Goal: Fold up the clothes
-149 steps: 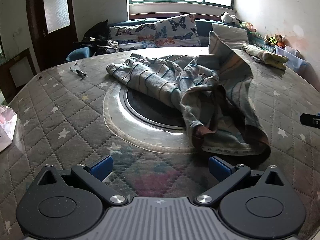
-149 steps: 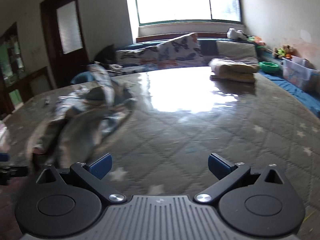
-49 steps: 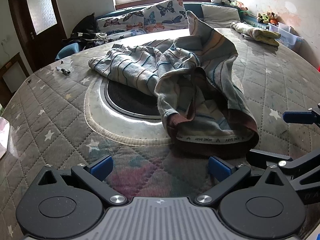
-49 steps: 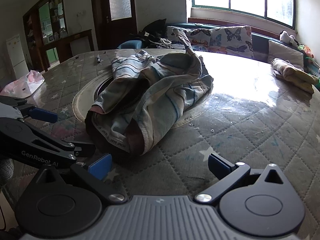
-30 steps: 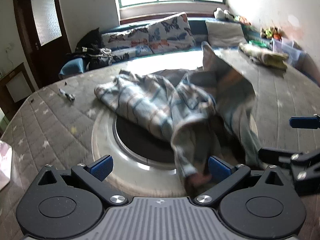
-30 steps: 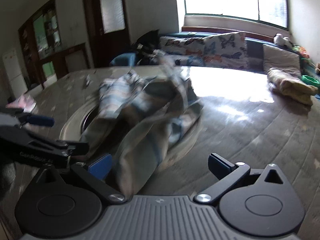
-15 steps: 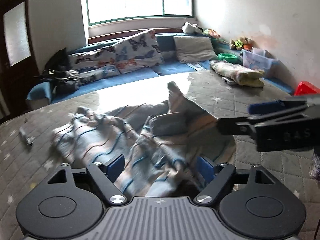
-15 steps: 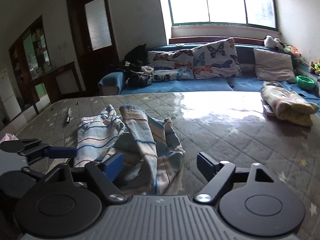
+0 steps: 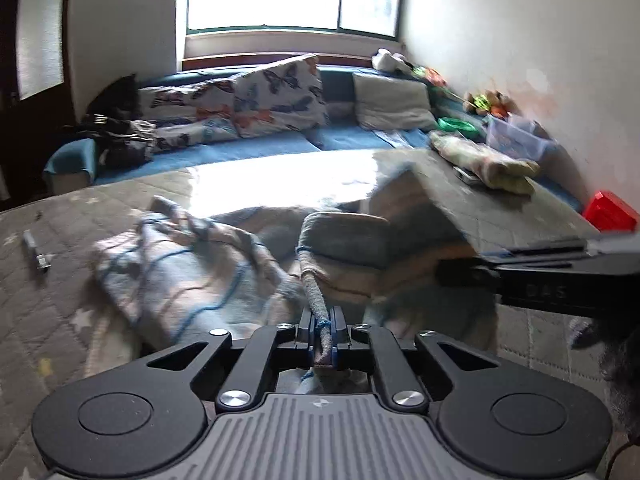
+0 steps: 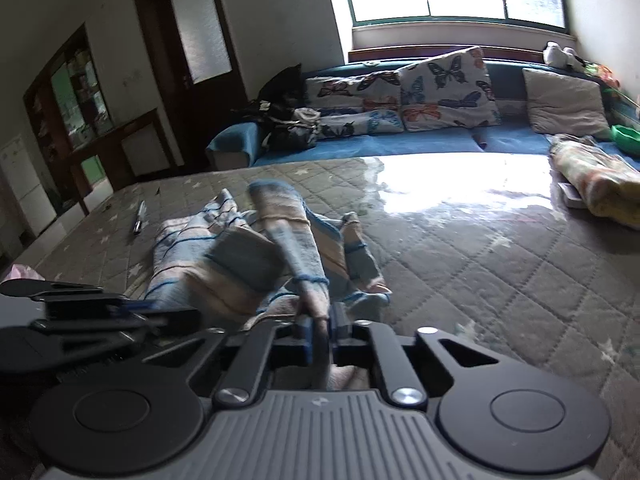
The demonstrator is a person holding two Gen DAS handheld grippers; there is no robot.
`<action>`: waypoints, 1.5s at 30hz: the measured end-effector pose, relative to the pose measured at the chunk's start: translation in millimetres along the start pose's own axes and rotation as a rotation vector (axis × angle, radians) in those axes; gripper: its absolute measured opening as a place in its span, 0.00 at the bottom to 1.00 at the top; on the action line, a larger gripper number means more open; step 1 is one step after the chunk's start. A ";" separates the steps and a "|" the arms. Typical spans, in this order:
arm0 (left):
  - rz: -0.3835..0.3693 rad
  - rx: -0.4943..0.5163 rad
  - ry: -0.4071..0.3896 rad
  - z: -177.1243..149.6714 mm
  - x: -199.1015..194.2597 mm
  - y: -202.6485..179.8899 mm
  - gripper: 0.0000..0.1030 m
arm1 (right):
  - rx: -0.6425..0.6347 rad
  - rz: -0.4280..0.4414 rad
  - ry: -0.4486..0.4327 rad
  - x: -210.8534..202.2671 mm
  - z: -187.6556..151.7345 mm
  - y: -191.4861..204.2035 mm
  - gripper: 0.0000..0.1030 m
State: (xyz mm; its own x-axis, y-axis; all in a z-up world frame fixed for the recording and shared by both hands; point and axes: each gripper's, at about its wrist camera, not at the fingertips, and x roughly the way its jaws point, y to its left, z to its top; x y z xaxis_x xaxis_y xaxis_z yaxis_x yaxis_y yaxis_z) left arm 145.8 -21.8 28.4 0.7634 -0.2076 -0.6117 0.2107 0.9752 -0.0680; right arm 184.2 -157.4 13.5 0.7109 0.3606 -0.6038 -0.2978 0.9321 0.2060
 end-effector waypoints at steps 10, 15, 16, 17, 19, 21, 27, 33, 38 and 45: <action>0.153 -0.121 -0.084 -17.0 -60.9 42.5 0.05 | 0.075 -0.091 -0.060 -43.2 -23.4 -29.1 0.03; 0.233 -0.184 -0.072 -39.5 -87.3 68.5 0.05 | 0.133 -0.142 -0.095 -70.2 -40.0 -50.0 0.03; 0.244 -0.199 -0.065 -45.3 -92.7 72.7 0.05 | 0.149 -0.154 -0.101 -75.7 -44.0 -54.7 0.03; 0.255 -0.213 -0.058 -51.0 -98.1 76.9 0.05 | 0.167 -0.166 -0.105 -80.5 -48.1 -59.1 0.02; 0.273 -0.245 -0.043 -63.3 -109.0 84.7 0.05 | 0.203 -0.185 -0.113 -90.2 -56.7 -67.7 0.02; 0.285 -0.288 -0.025 -75.1 -119.1 93.7 0.05 | 0.222 -0.193 -0.112 -98.6 -67.8 -71.6 0.02; 0.308 -0.412 0.026 -105.2 -143.3 117.9 0.05 | 0.207 -0.213 -0.051 -112.5 -100.4 -64.9 0.02; 0.359 -0.432 0.073 -119.4 -146.9 125.3 0.05 | 0.240 -0.208 0.025 -115.9 -119.8 -72.8 0.08; 0.416 -0.426 0.089 -119.4 -151.3 128.9 0.05 | 0.208 -0.280 -0.007 -126.0 -107.5 -81.4 0.19; 0.433 -0.410 0.085 -115.6 -150.9 131.5 0.10 | 0.093 -0.247 -0.023 -98.7 -75.0 -78.0 0.43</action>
State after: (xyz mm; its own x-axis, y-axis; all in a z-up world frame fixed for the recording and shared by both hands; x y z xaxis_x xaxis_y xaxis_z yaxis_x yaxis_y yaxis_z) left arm -12.3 146.7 20.6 0.6724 0.2057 -0.7110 -0.3743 0.9232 -0.0869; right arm 89.5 -268.1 -0.7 0.7693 0.1211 -0.6273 -0.0539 0.9907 0.1252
